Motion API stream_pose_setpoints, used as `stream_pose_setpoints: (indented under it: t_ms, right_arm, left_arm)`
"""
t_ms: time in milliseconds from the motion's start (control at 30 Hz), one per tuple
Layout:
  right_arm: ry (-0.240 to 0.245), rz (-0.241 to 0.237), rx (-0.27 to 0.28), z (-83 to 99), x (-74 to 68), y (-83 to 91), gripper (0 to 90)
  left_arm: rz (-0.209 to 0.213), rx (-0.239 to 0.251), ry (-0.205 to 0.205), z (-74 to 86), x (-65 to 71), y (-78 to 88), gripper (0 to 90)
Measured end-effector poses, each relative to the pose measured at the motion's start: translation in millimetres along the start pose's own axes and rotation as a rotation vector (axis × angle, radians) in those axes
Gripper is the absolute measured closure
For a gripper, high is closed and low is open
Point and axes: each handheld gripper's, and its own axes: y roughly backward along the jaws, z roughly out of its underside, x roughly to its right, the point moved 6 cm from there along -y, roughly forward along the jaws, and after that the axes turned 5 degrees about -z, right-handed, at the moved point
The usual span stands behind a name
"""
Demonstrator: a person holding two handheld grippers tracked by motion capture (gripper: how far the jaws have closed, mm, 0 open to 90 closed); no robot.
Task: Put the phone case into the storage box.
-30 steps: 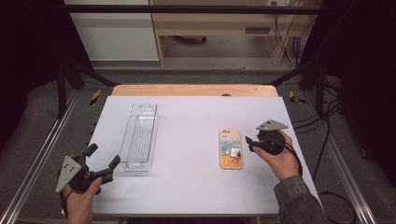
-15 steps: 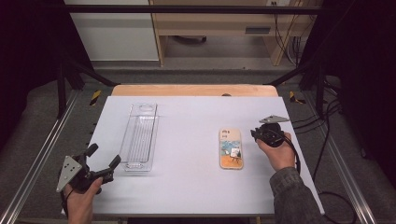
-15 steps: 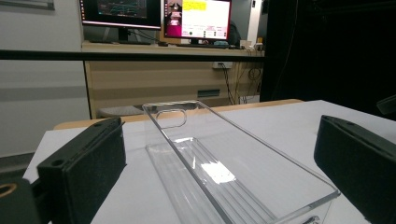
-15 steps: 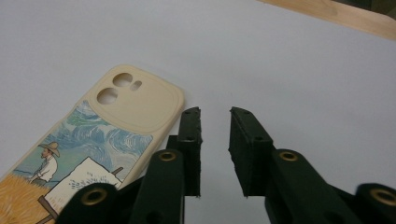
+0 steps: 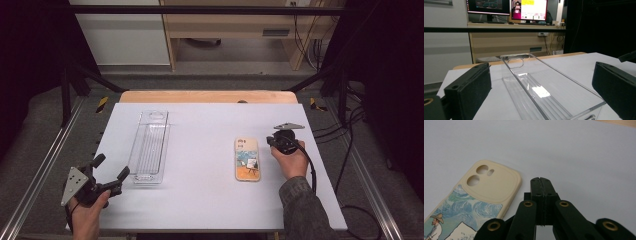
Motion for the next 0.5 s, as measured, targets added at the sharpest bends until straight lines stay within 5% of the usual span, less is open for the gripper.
stream_pose_setpoints:
  t_ms: [333, 500]
  right_arm:
    - [-0.011, 0.007, -0.004, 0.2, -4.3, -12.7, 90.0]
    - [-0.009, -0.028, -0.022, 4.2, -8.8, -21.6, 90.0]
  left_arm:
    - [0.002, 0.001, 0.003, -0.2, 0.2, -1.0, 2.4]
    - [-0.003, 0.000, 0.002, 0.2, -0.2, -1.5, 2.5]
